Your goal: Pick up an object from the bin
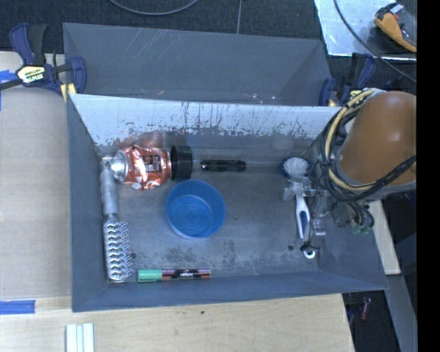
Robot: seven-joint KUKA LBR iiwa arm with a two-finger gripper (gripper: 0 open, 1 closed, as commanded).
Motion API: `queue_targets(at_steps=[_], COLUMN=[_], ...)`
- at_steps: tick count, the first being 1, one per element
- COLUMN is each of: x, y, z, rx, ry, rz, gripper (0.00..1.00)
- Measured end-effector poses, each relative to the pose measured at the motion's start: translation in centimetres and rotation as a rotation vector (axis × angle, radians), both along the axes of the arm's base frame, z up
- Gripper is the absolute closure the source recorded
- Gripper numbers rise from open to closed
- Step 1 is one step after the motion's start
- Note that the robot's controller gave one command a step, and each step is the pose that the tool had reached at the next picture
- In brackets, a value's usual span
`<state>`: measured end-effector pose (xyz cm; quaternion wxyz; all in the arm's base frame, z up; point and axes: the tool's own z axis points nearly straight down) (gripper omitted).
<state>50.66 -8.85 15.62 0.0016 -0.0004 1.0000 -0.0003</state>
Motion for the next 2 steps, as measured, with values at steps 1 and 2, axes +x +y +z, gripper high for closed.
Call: queue_targets(at_steps=[1, 2], x=[4.6, 6.3], y=[-2.0, -2.8], z=[-7.6, -2.4], rx=[-0.004, -0.004], ry=[-0.004, -0.009], rz=[0.709, 0.46], gripper=[0.0, 0.0])
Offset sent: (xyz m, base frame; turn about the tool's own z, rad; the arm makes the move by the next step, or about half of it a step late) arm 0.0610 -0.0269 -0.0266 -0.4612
